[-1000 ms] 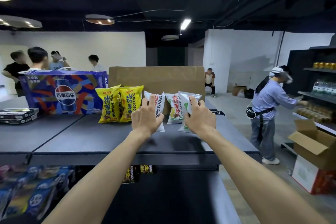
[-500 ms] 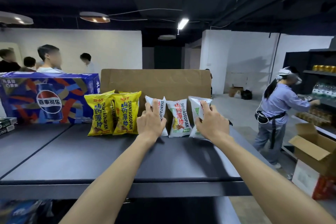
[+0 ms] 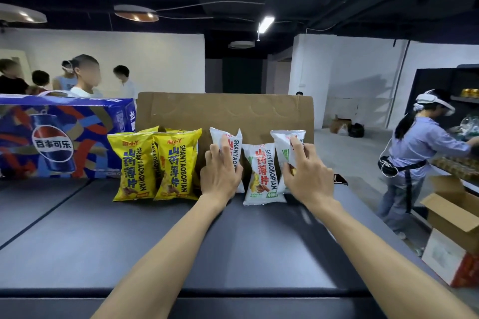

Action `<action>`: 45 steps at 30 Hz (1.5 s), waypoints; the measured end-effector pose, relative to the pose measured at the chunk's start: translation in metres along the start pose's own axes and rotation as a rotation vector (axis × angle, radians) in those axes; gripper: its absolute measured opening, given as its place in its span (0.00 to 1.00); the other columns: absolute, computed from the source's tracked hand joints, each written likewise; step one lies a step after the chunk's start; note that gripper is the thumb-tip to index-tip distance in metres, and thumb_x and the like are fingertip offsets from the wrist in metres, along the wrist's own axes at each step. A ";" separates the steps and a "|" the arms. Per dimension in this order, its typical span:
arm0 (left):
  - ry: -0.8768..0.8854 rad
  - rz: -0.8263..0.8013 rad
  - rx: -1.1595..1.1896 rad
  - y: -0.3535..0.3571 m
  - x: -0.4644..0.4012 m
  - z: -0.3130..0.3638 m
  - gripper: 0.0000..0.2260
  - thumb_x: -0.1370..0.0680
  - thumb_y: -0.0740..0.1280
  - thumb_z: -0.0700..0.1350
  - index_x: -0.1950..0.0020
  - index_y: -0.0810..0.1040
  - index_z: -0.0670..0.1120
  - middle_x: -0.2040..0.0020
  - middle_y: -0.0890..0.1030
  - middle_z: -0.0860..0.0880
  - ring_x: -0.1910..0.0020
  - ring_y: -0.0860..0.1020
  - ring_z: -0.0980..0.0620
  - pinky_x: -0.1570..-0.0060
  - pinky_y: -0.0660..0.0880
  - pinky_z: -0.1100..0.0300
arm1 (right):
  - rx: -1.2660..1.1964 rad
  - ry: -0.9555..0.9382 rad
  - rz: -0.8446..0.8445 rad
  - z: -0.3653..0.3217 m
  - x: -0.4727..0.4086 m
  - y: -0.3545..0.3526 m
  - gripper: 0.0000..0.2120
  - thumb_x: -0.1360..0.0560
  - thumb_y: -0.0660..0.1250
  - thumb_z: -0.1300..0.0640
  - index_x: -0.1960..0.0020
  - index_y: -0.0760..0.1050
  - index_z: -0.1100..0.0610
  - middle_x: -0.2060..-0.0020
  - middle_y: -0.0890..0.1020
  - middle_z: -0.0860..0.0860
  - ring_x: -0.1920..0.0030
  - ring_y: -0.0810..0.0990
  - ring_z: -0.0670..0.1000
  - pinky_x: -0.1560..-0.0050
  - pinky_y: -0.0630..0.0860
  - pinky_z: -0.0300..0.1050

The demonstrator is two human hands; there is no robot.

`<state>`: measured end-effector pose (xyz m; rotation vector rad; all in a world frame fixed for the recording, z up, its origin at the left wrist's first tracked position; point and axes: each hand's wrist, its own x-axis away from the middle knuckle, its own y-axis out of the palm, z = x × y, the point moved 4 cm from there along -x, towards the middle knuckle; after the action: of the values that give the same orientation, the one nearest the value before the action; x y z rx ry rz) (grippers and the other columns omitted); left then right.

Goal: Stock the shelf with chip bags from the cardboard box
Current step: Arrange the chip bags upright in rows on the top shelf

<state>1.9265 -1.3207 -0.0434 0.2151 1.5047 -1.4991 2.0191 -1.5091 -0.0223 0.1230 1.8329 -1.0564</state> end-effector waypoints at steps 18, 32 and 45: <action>0.084 0.101 -0.124 -0.031 0.022 0.021 0.34 0.30 0.61 0.56 0.27 0.61 0.44 0.41 0.68 0.41 0.48 0.70 0.40 0.53 0.72 0.48 | -0.080 0.160 -0.038 0.016 0.010 0.010 0.27 0.26 0.65 0.49 0.28 0.63 0.49 0.42 0.72 0.53 0.51 0.80 0.59 0.62 0.70 0.48; 0.036 -0.217 -0.021 -0.024 0.012 0.092 0.35 0.30 0.71 0.53 0.26 0.61 0.52 0.45 0.77 0.44 0.51 0.80 0.41 0.58 0.74 0.54 | -0.144 0.212 -0.072 0.022 0.014 0.004 0.28 0.26 0.65 0.48 0.27 0.63 0.48 0.41 0.71 0.53 0.50 0.80 0.60 0.60 0.75 0.51; 0.052 -0.037 0.006 -0.001 0.015 0.076 0.39 0.25 0.69 0.58 0.22 0.54 0.45 0.31 0.65 0.39 0.39 0.76 0.42 0.53 0.78 0.55 | -0.152 0.207 -0.059 0.023 0.015 0.006 0.28 0.26 0.65 0.48 0.27 0.63 0.48 0.41 0.72 0.52 0.51 0.80 0.60 0.59 0.75 0.51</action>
<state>1.9549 -1.3927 -0.0364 0.2324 1.5532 -1.5385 2.0301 -1.5265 -0.0407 0.0908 2.1085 -0.9691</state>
